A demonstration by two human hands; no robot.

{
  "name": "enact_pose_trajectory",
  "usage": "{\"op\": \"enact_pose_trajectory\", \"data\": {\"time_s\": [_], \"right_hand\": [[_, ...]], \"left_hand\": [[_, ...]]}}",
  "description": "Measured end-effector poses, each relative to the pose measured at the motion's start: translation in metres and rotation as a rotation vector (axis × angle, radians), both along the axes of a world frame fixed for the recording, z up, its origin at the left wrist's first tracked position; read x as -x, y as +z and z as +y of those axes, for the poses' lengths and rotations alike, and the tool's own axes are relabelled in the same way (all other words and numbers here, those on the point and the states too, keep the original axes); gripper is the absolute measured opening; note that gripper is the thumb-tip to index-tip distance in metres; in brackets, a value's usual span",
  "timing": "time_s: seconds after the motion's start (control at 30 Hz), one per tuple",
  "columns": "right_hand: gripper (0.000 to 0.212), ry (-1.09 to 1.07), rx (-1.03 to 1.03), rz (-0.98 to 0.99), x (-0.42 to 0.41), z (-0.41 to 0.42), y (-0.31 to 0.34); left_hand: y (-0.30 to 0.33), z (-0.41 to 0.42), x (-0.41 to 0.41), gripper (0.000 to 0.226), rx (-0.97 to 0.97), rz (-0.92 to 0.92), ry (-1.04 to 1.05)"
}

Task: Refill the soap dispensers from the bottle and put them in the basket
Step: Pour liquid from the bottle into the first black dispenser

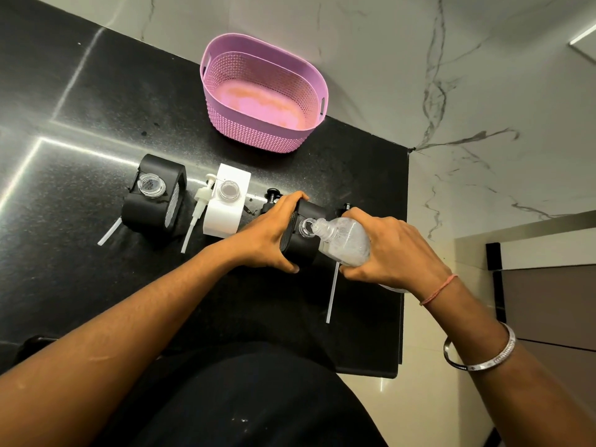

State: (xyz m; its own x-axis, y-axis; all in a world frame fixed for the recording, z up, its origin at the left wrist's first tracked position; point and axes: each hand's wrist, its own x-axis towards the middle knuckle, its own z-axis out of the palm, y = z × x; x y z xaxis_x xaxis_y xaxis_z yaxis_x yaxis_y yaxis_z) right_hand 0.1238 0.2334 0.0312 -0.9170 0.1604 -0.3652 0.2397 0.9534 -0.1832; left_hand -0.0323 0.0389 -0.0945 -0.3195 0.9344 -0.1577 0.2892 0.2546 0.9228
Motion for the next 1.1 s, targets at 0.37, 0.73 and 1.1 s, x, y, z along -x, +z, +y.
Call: {"op": "enact_pose_trajectory", "data": {"time_s": [0.37,0.73,1.1], "right_hand": [[0.078,0.012,-0.028,0.004,0.0009,-0.0005,-0.0001],[0.079,0.001,-0.014,-0.013,0.0011,-0.001,0.0018],[0.077,0.007,-0.019,-0.002,0.0011,-0.0011,0.0014]], "left_hand": [[0.0013,-0.0013,0.0004,0.121,-0.004,-0.002,0.002],[0.0026,-0.0009,-0.0001,0.12,-0.004,-0.016,0.007],[0.0032,-0.0012,0.0,0.121,0.003,-0.022,0.008]]}}
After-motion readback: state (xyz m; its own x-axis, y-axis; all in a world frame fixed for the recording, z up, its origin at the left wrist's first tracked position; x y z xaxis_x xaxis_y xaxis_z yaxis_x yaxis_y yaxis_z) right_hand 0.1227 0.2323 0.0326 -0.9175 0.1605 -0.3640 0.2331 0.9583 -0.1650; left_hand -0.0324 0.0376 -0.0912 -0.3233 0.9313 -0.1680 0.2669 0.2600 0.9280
